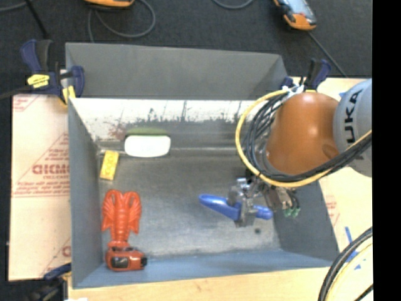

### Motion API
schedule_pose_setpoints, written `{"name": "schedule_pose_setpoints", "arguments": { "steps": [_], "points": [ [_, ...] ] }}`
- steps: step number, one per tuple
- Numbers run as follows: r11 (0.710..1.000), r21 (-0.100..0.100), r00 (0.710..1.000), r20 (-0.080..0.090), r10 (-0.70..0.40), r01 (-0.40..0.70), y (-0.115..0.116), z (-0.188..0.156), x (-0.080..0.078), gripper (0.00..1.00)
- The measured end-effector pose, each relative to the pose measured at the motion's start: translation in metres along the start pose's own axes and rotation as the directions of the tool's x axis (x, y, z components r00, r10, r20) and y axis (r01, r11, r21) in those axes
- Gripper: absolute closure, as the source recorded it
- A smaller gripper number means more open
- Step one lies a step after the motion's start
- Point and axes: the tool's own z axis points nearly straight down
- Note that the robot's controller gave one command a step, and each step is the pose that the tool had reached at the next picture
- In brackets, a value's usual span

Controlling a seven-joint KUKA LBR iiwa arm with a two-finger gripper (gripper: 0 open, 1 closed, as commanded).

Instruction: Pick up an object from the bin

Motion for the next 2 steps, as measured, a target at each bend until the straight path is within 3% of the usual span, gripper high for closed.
{"name": "schedule_pose_setpoints", "arguments": {
  "steps": [1,2],
  "points": [
    [0.998,0.0,0.998,-0.001,-0.057,0.057,-0.001,0.015,0.004,1.0],
    [0.999,0.0,0.999,0.001,-0.033,0.033,-0.009,-0.103,-0.002,1.0]
  ]
}}
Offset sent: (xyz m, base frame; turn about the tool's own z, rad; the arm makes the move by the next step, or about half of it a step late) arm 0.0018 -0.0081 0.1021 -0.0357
